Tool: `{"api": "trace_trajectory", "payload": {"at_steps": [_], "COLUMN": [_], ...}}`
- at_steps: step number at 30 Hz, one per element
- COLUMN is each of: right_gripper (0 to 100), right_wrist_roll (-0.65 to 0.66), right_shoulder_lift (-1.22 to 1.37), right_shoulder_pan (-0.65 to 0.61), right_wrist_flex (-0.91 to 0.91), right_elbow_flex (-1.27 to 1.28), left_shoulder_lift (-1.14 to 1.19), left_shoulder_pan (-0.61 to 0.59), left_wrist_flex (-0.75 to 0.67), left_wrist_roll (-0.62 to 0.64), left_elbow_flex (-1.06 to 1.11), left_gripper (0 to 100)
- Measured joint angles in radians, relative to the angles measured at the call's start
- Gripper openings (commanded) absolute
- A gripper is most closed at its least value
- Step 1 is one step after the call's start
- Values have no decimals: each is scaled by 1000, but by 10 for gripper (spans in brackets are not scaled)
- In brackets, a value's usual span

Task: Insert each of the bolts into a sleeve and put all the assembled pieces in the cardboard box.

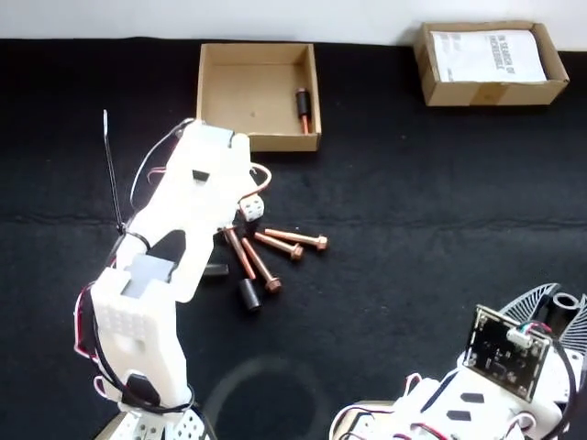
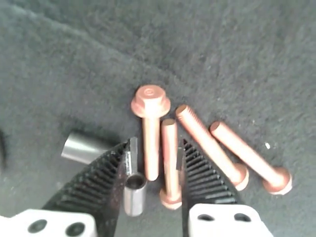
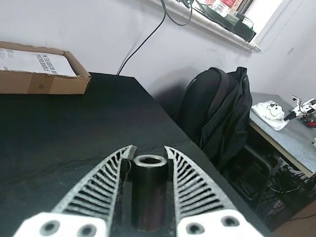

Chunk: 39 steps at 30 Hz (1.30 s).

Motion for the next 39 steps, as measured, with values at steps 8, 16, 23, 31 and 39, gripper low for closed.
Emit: {"api": "trace_trajectory", "payload": {"at_steps": [8, 16, 23, 31, 39], "right_gripper": [8, 8, 8, 8, 8], "right_wrist_roll": [0, 43, 51, 51, 51], "right_shoulder_lift": [0, 0, 0, 0, 0], "right_shoulder_pan": [0, 0, 0, 0, 0], "right_wrist_flex": [0, -5, -5, -25, -64], "right_elbow_flex": [0, 38, 40, 41, 44], "left_shoulder_lift": [0, 0, 29, 143, 146], "left_shoulder_pan": [0, -8, -64, -75, -75], "left_wrist_flex": [-63, -63, -106, -110, -98], "left_wrist_roll": [0, 0, 2, -5, -5], "left_elbow_flex": [52, 52, 54, 5, -6], "left_gripper": [152, 151, 150, 147, 149]}}
